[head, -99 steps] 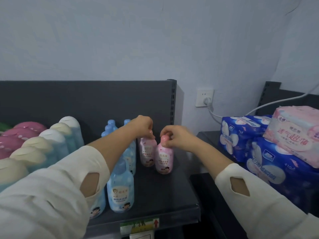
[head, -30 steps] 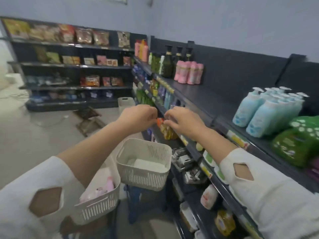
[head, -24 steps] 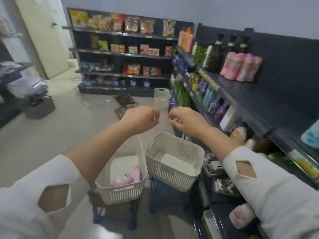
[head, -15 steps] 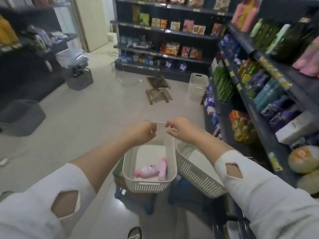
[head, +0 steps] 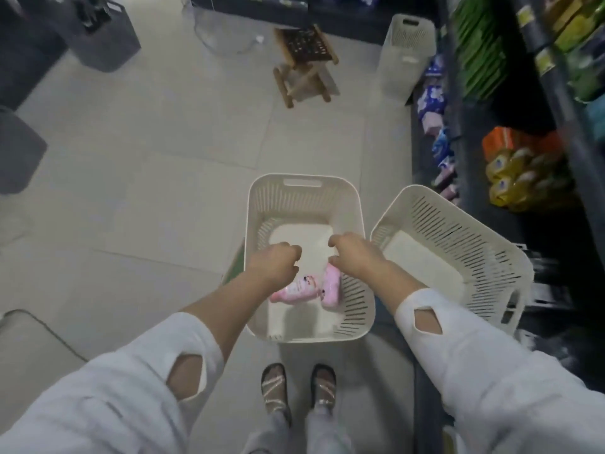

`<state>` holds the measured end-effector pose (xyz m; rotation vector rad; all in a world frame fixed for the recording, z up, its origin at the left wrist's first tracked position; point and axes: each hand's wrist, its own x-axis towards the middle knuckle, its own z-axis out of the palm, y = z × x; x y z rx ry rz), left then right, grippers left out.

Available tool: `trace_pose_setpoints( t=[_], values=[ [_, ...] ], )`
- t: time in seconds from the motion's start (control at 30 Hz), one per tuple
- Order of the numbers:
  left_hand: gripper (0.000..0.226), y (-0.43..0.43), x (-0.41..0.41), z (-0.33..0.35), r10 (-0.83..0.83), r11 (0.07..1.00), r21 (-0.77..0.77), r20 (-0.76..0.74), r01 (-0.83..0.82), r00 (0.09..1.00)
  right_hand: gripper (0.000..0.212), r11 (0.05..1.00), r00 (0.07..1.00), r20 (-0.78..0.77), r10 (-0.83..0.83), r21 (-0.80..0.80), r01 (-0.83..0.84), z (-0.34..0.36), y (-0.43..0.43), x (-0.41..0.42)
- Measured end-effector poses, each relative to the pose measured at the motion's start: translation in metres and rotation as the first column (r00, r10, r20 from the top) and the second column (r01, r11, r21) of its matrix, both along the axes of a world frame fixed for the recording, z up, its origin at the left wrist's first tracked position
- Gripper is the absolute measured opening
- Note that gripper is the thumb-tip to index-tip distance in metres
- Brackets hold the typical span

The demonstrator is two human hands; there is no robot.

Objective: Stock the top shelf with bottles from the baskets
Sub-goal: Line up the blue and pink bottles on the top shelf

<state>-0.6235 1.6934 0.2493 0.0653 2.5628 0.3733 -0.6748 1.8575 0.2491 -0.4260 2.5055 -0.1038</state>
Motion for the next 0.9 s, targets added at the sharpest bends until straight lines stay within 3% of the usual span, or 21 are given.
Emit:
trace_pose_setpoints(
  t=[0.3,0.53,0.63,0.8,0.9],
  values=[
    [0.033,0.024,0.0,-0.12,0.153,0.987,-0.067,0.178,-0.143,0.972,0.035,0.994,0.992,0.128,-0.009,0.111,-0.006,-0.122,-0.005,-0.013],
    [0.041,0.034,-0.003,-0.187,0.307,0.951,-0.138,0.312,-0.276,0.899,0.038,0.981,0.992,0.125,0.008,0.193,-0.032,-0.177,-0.006,-0.023],
    [0.041,0.032,-0.004,-0.205,0.293,0.953,-0.179,0.327,-0.245,0.898,0.05,0.988,0.985,0.166,-0.041,0.157,0.015,-0.196,-0.01,-0.022],
    [0.045,0.027,-0.004,-0.22,0.276,0.951,-0.221,0.304,-0.215,0.912,0.09,0.98,0.98,0.198,0.031,0.187,-0.069,-0.211,-0.009,-0.021],
    [0.044,0.022,-0.006,-0.219,0.26,0.959,-0.202,0.357,-0.197,0.897,0.094,0.986,0.968,0.214,-0.128,0.135,0.1,-0.219,-0.012,-0.021]
  ],
)
